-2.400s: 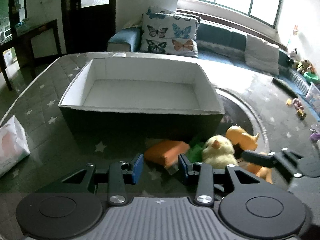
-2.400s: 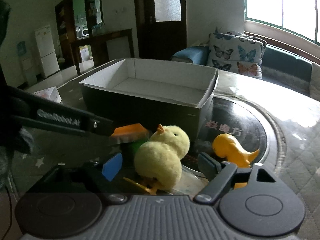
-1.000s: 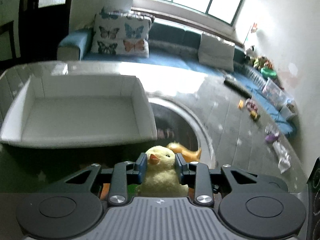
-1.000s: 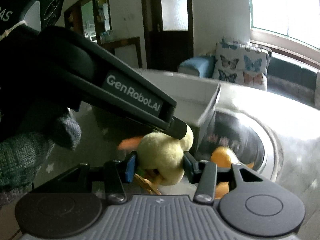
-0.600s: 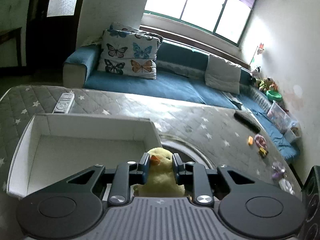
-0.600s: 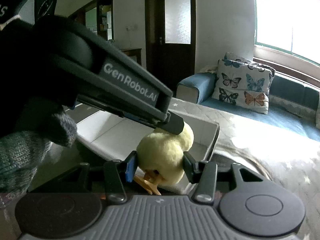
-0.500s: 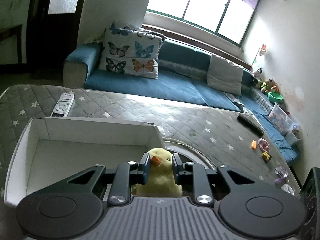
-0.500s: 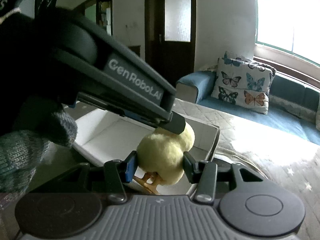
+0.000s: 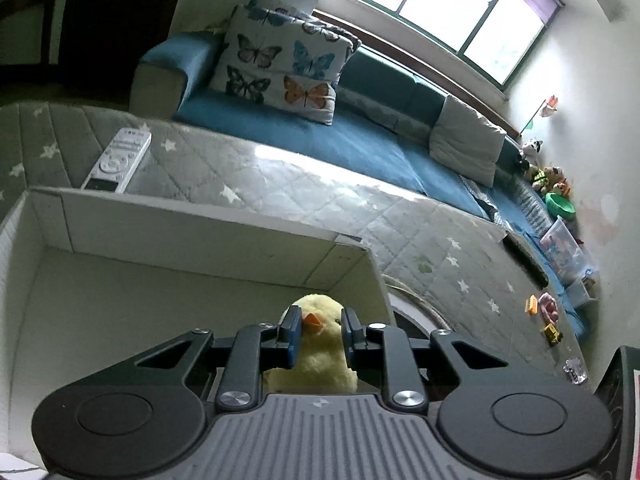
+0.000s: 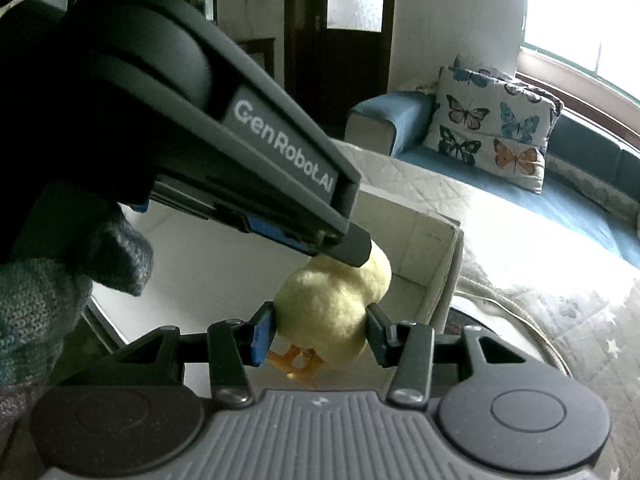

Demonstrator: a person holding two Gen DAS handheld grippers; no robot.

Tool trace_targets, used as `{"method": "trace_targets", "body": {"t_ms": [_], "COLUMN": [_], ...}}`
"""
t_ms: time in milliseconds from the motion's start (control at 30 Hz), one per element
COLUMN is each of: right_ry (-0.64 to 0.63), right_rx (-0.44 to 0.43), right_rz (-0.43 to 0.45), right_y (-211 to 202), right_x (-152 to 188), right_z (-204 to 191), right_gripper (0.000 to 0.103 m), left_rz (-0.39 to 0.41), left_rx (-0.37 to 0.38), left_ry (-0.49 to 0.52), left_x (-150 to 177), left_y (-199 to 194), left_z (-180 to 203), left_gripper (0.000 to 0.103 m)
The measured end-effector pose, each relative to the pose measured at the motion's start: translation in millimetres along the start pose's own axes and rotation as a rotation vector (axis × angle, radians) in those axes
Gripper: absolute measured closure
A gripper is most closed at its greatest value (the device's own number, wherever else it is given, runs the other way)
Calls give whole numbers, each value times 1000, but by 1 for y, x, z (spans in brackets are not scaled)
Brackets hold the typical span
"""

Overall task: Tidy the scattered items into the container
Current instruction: 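Carry the chick with the left tool over the white box and lower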

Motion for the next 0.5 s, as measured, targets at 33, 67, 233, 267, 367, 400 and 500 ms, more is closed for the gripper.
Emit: {"method": "trace_targets", "body": {"t_ms": [33,67,233,267,367,400,500], "right_ry": [-3,-6,-1,0,8,9,7], "right_rx": [3,6,9,10,11,12,16], "right_rz": [-3,-5,3,5,19,26,41], "right_y": [1,3,5,4,-4,-8,-18], "right_x": [1,1,-2,-3,-2,-2,-1], "right_z": [0,0,1,2,1,0,-3], "right_gripper": [54,54,53,52,46,46,46], "left_rz": [-2,-3,0,3,14,16,22], "left_rx": [0,-1,-3,-3,2,4,3], "left_ry": [-2,-4,-12,-13,-20,-19,-9], "left_x": [1,1,0,1,1,2,4], "left_y": [1,2,-1,-3,-10,-12,-19], "left_z": [-1,-2,-4,-4,-4,-3,1], "left_gripper": [81,80,80,79,78,78,78]}}
Point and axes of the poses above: each gripper's, at about its wrist camera, not at the fingertips, and y roughly the way its jaws point, z to its right, x to its underside, the point moved 6 cm from there along y, roughly the way its jaws point
